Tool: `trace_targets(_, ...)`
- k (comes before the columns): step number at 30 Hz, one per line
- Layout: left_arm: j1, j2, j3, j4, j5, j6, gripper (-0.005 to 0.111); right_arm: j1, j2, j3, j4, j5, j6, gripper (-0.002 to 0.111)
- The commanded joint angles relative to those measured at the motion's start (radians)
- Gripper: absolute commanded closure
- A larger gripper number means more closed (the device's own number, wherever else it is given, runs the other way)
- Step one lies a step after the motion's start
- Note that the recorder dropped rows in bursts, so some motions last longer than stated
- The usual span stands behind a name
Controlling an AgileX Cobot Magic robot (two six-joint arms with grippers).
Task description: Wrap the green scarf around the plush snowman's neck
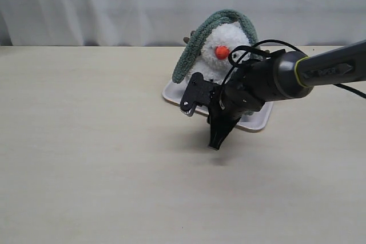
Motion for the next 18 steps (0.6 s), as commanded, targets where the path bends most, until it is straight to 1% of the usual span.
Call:
trace_targets(1,0.001,-0.002,0.003,-0.002,-0.01,-0.003,0.107,-0.004,0.014,0.004,0.0,0.014,0.002,0.096)
trace_targets(3,0.001,-0.002,0.003,-0.002,-0.01,-0.003,0.107,-0.004,0.014,0.004,0.0,0.014,0.002,0.104)
trace_targets(8,0.001,-0.002,0.003,-0.002,-0.01,-0.003,0.107,0.001,0.014,0.004,0.004,0.019,0.002,0.104)
trace_targets(14,0.001,-0.002,0.003,-0.002,-0.01,-0.003,0.107,0.036,0.014,0.004,0.018,0.066,-0.036,0.104)
trace_targets(18,0.001,-0.002,0.003,-0.002,-0.01,-0.003,0.107,0.056,0.014,0.005,0.104,0.102,-0.122,0.104)
